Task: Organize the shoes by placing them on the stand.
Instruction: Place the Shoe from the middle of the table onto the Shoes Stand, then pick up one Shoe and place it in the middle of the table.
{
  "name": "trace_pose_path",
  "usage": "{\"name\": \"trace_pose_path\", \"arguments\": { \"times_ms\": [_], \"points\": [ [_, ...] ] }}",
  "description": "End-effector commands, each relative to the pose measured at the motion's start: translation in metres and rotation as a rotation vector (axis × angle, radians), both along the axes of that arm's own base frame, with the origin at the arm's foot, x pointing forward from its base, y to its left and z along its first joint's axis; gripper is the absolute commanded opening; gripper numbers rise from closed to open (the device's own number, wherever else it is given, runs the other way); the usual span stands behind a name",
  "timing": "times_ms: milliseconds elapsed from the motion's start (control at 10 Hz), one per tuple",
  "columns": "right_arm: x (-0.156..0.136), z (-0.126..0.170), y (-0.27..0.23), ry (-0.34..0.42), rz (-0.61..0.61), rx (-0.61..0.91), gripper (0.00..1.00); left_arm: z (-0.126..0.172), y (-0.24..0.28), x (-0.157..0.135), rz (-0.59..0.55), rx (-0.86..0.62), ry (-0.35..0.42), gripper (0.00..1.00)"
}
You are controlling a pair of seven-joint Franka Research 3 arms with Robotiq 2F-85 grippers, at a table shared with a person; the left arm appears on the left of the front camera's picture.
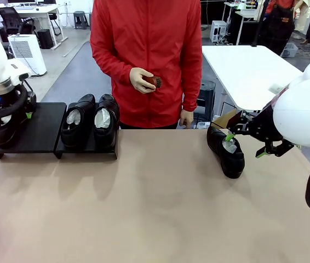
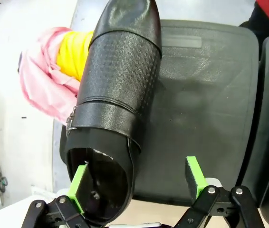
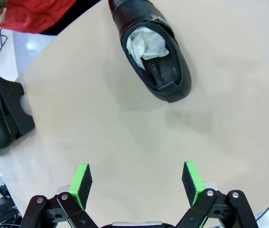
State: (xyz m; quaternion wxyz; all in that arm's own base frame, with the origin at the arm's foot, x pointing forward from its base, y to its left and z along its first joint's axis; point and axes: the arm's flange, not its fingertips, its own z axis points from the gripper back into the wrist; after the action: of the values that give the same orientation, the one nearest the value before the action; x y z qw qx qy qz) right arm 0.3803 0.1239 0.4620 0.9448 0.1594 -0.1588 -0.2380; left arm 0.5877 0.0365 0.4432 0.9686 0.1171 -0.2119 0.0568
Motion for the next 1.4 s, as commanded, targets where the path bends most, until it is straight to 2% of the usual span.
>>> {"name": "trace_pose_path", "arguments": {
  "times_ms": [0, 500, 800, 900, 1100, 1300],
  "points": [
    [0.002, 0.0, -0.001, -0.012, 0.016, 0.01, 1.0, 0.0, 0.002, 0.005, 0.002, 0.007, 0.011, 1.0],
    [0.002, 0.0, -0.001, -0.012, 0.016, 0.01, 1.0, -0.003, 0.001, 0.003, 0.002, 0.002, 0.008, 1.0],
    [0.002, 0.0, -0.001, -0.012, 0.016, 0.01, 1.0, 0.053, -0.023, -0.042, -0.037, 0.035, -0.102, 1.0],
    [0.002, 0.0, -0.001, -0.012, 0.016, 0.01, 1.0, 0.069, -0.035, -0.061, -0.052, 0.059, -0.179, 1.0],
    [0.002, 0.0, -0.001, -0.012, 0.016, 0.01, 1.0, 0.089, -0.062, -0.093, -0.101, 0.125, -0.306, 1.0],
    [0.002, 0.0, -0.001, -0.012, 0.016, 0.01, 1.0, 0.092, -0.095, -0.127, -0.22, 0.158, -0.333, 1.0]
  ]
}}
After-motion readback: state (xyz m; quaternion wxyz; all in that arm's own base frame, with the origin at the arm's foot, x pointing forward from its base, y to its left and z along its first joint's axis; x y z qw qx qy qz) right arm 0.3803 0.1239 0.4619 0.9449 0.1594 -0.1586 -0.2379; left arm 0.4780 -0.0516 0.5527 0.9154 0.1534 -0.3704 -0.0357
